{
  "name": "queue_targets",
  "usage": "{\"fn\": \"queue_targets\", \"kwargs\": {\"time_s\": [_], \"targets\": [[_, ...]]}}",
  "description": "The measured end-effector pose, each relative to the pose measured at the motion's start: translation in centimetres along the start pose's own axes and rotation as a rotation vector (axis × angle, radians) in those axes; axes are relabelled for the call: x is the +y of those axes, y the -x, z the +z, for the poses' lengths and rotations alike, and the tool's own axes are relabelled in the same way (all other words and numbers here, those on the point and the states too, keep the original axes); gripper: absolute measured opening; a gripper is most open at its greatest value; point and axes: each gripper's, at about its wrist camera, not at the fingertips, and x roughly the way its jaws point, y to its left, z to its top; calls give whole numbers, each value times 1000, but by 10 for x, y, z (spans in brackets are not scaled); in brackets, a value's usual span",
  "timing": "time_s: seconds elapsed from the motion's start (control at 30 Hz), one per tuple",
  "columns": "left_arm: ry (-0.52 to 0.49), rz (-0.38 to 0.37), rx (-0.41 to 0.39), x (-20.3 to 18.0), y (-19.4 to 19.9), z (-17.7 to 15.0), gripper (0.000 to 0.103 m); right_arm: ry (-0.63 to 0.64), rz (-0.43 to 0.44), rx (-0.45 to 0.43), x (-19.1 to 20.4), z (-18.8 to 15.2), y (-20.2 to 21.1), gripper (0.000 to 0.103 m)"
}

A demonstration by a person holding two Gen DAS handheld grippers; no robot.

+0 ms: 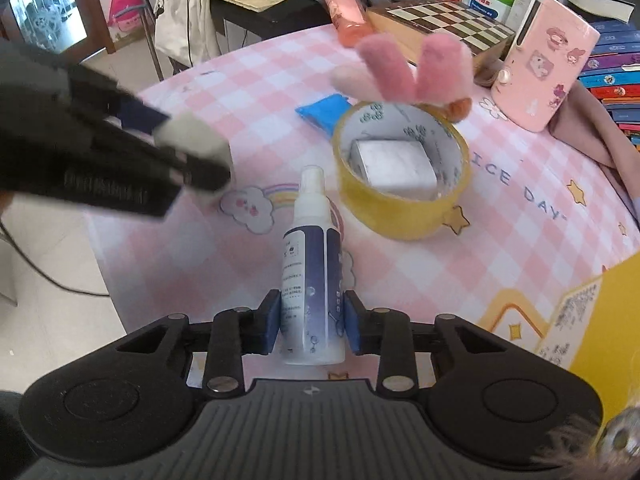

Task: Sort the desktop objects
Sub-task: 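Carry the white block and spray bottle with both tools over the yellow box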

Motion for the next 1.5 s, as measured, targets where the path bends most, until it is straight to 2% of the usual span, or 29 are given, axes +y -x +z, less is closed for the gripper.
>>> {"fn": "queue_targets", "kwargs": {"time_s": [0.2,0.27,0.6,0.83,1.1,1.5], "targets": [[4,-4,-3,1,6,-4,48,-3,8,-5,-1,1,-1,30],[-3,-2,-6,1,11,-6,48,-35,46,-4,-2,3,0,30],[5,-32,-76,6,52,-11,48,-141,77,-138,13,5,45,30],[-20,-81,-128,8,74,-12,48,-247,44,-212,15,-1,86,30],[-36,-165,-173,9,95,-16,48,-326,-25,-248,29,-13,115,30],[-110,-280,-211,6,139,-43,48,-551,-109,-321,68,-48,156,30]]}}
